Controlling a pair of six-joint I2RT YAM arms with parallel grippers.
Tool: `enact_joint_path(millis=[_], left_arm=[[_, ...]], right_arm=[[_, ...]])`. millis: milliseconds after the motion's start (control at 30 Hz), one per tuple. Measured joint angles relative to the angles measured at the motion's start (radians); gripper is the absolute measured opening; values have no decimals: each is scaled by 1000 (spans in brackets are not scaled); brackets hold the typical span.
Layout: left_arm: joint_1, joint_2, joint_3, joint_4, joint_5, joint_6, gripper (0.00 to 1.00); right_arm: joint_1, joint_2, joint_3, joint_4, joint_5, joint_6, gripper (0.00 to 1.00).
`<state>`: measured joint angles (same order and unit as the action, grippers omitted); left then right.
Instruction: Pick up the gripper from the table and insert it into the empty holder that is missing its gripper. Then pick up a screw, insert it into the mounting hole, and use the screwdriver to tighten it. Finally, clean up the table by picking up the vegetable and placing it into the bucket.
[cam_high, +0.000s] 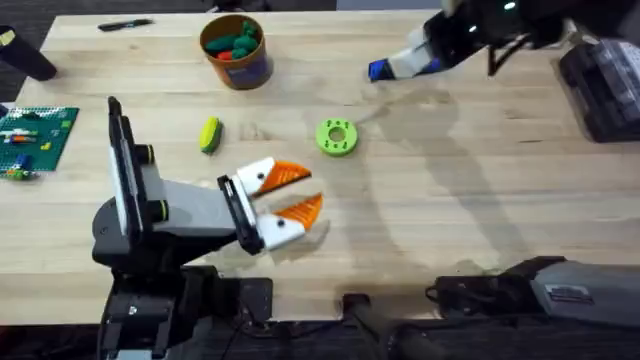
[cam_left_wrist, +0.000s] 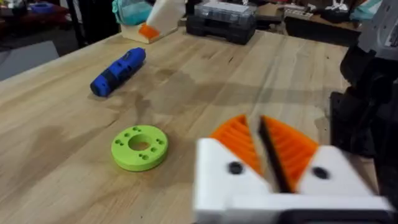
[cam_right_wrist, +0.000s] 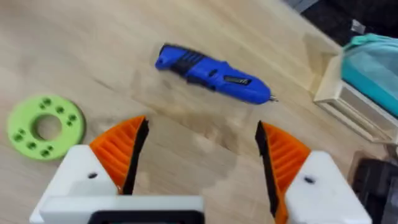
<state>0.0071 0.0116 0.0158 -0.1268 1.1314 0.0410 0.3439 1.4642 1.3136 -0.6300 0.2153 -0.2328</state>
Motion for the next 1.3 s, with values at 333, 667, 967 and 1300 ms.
enact_joint_path(millis=[333, 667, 967, 1300], left_arm=[[0, 0, 19, -16, -170, -1, 985], [0, 55, 335, -413, -634, 1, 985], [0, 619, 886, -856, -976, 23, 985], [0, 1027, 1128, -849, -1112, 83, 985]], right_arm=[[-174, -175, 0, -117, -46, 298, 993], [-267, -178, 0, -217, -168, 342, 993], [-268, -178, 0, -216, -187, 346, 993], [-268, -178, 0, -223, -187, 346, 993]])
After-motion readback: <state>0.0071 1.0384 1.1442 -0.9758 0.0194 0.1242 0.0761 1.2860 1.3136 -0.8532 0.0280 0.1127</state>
